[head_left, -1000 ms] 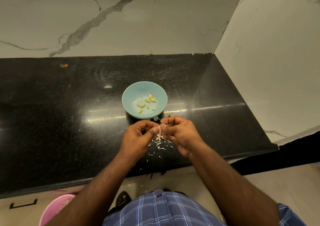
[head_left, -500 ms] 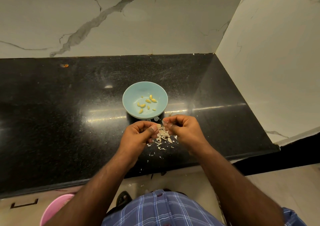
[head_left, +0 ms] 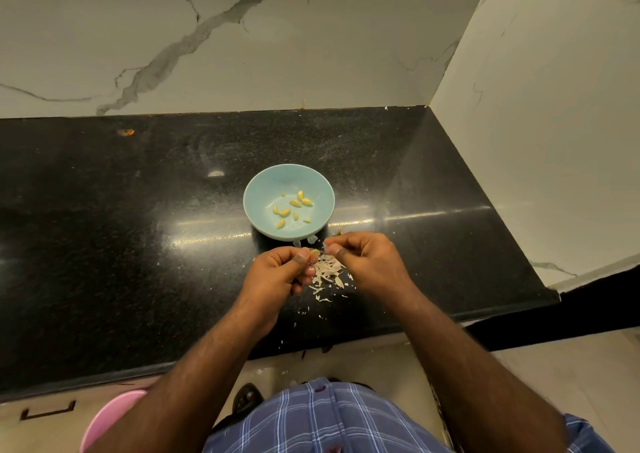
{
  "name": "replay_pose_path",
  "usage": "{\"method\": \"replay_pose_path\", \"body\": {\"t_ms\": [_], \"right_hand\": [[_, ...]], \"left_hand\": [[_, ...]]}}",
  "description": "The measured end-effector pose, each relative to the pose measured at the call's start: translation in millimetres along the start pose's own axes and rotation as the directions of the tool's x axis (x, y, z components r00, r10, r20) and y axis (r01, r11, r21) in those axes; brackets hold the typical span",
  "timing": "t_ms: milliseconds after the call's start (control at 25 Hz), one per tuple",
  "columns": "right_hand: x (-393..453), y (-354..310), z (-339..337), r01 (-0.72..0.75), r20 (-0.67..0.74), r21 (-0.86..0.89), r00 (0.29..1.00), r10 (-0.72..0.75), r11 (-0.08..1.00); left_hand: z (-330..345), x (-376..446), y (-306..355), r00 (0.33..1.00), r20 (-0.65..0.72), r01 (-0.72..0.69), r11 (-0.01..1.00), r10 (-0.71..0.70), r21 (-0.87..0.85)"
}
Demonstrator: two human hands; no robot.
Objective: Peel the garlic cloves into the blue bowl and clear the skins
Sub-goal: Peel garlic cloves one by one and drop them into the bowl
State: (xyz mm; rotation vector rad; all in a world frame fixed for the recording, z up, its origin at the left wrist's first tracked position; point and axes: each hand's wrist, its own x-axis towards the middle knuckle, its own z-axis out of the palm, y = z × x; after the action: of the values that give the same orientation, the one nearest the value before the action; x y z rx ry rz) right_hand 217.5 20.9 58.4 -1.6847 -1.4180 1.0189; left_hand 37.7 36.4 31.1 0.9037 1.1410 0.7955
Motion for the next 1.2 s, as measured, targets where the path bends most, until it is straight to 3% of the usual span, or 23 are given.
{"method": "replay_pose_path", "body": {"t_ms": [280, 440, 560, 680, 880, 1040, 1200], "right_hand": [[1.2, 4.2, 2.4, -0.028, -0.103, 0.036, 0.994, 0.031, 0.999], [2.7, 5.3, 2.5, -0.037, -0.097, -0.106, 0.995, 0.027, 0.994], [1.9, 5.3, 6.5, -0.039, 0.031, 0.075, 0.999, 0.037, 0.996], [-0.5, 3.4, 13.9, 0.025, 0.067, 0.169, 0.997, -0.037, 0.985], [-2.1, -1.7, 22.2, 0.064, -0.049, 0.205, 0.997, -0.055, 0.977], [-2.8, -5.4, 26.0, -0.120, 0.010, 0.450, 0.992, 0.129, 0.885], [-1.5, -5.4, 22.7, -0.251, 0.083, 0.565, 0.965, 0.248, 0.786]], "left_hand": [[-1.8, 0.9, 0.3, 1.000, -0.002, 0.031, 0.999, -0.031, -0.045], [0.4, 0.5, 1.7, 0.998, -0.009, 0.062, 0.996, -0.063, -0.065], [2.7, 1.1, 2.9, 0.996, -0.015, 0.084, 0.993, -0.085, -0.078], [4.3, 0.7, 2.4, 0.998, -0.004, 0.063, 0.995, -0.064, -0.072], [8.7, -0.2, 4.9, 0.999, -0.033, -0.001, 1.000, 0.000, -0.028], [9.5, -1.8, 3.6, 0.998, -0.031, -0.064, 0.996, 0.062, -0.064], [6.3, -2.6, -0.7, 0.990, -0.027, -0.140, 0.990, 0.141, 0.021]]}}
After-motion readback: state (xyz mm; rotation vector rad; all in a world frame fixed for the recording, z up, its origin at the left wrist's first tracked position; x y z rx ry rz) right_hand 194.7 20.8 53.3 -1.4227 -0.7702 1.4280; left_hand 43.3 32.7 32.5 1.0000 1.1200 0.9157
